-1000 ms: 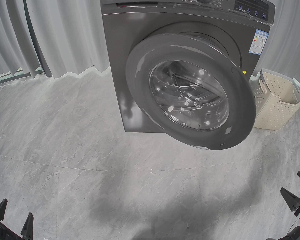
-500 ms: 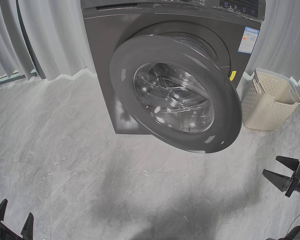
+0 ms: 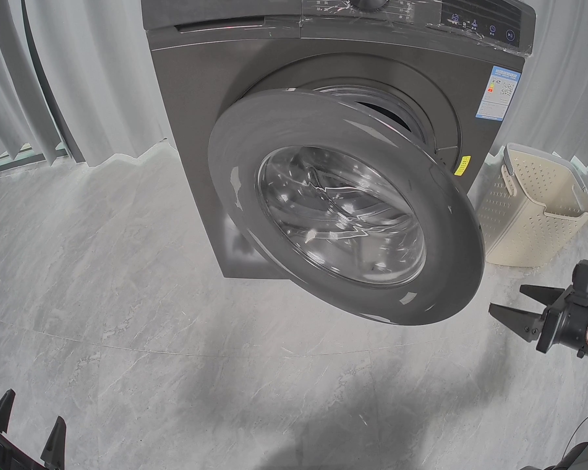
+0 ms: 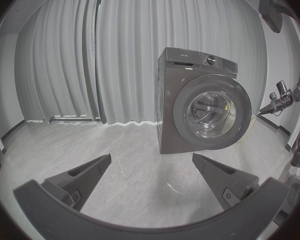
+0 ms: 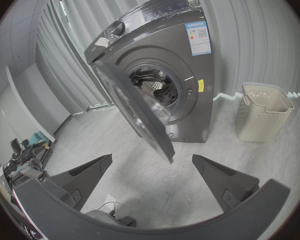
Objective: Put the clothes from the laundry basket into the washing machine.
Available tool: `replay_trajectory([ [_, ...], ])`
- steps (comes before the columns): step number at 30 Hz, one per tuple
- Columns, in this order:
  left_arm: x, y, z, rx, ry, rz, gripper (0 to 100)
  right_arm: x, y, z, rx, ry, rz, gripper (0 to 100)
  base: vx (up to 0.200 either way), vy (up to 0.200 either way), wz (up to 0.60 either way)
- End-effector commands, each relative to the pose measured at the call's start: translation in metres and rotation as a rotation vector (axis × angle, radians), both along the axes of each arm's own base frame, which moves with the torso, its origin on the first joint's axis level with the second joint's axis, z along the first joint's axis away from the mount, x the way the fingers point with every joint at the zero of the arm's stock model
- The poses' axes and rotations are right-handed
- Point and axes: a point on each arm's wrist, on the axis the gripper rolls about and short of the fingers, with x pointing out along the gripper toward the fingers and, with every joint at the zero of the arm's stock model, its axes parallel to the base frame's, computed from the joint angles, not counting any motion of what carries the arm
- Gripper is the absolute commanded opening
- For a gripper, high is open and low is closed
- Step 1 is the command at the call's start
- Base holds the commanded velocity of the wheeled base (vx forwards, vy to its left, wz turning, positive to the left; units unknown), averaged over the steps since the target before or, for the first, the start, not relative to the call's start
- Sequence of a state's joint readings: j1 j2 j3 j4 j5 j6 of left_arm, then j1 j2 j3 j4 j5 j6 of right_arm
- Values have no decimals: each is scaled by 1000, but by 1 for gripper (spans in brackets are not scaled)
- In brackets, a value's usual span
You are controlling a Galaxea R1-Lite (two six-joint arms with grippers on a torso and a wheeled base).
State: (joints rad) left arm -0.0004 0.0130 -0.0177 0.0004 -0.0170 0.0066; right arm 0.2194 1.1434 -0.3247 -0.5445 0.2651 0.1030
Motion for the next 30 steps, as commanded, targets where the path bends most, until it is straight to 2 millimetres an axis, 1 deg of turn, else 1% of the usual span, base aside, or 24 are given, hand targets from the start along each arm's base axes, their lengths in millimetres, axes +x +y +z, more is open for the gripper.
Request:
replay_trajectory([
  [1, 0, 0, -5, 0, 4, 1, 100, 27, 5, 2, -17, 30, -43, 100, 0, 0, 0],
  [4, 0, 0, -5, 0, 3, -1, 100, 41, 4, 7, -15, 0, -110, 100, 0, 0, 0],
  [5, 0, 0, -5, 0, 3, -1, 100, 41, 4, 7, -15, 0, -110, 100, 0, 0, 0],
  [6, 0, 0, -5, 0, 4, 1, 100, 47, 1, 10, -15, -33, -164, 100, 0, 0, 0],
  [7, 0, 0, -5, 0, 3, -1, 100, 49, -1, 10, -17, -41, -188, 100, 0, 0, 0],
  [10, 0, 0, -5, 0, 4, 1, 100, 50, -6, 8, -21, -52, -223, 100, 0, 0, 0],
  [11, 0, 0, -5, 0, 4, 1, 100, 49, -10, 5, -25, -47, -239, 100, 0, 0, 0],
  [15, 0, 0, -5, 0, 3, 1, 100, 45, -12, 1, -31, -39, -247, 100, 0, 0, 0],
  [19, 0, 0, -5, 0, 3, 1, 100, 38, -11, -7, -40, -11, -221, 100, 0, 0, 0],
  [22, 0, 0, -5, 0, 3, 1, 100, 28, -8, -17, -69, 14, -144, 100, 0, 0, 0],
  [24, 0, 0, -5, 0, 4, 1, 100, 27, -2, -20, -85, 13, -81, 100, 0, 0, 0],
  [27, 0, 0, -5, 1, 4, 1, 100, 31, 7, -16, -80, 0, -38, 100, 0, 0, 0],
  [28, 0, 0, -5, 1, 3, 1, 100, 38, 12, -13, -75, -3, -22, 100, 0, 0, 0],
  [30, 0, 0, -5, 1, 3, 1, 100, 49, 15, -13, -70, 8, -24, 100, 0, 0, 0],
])
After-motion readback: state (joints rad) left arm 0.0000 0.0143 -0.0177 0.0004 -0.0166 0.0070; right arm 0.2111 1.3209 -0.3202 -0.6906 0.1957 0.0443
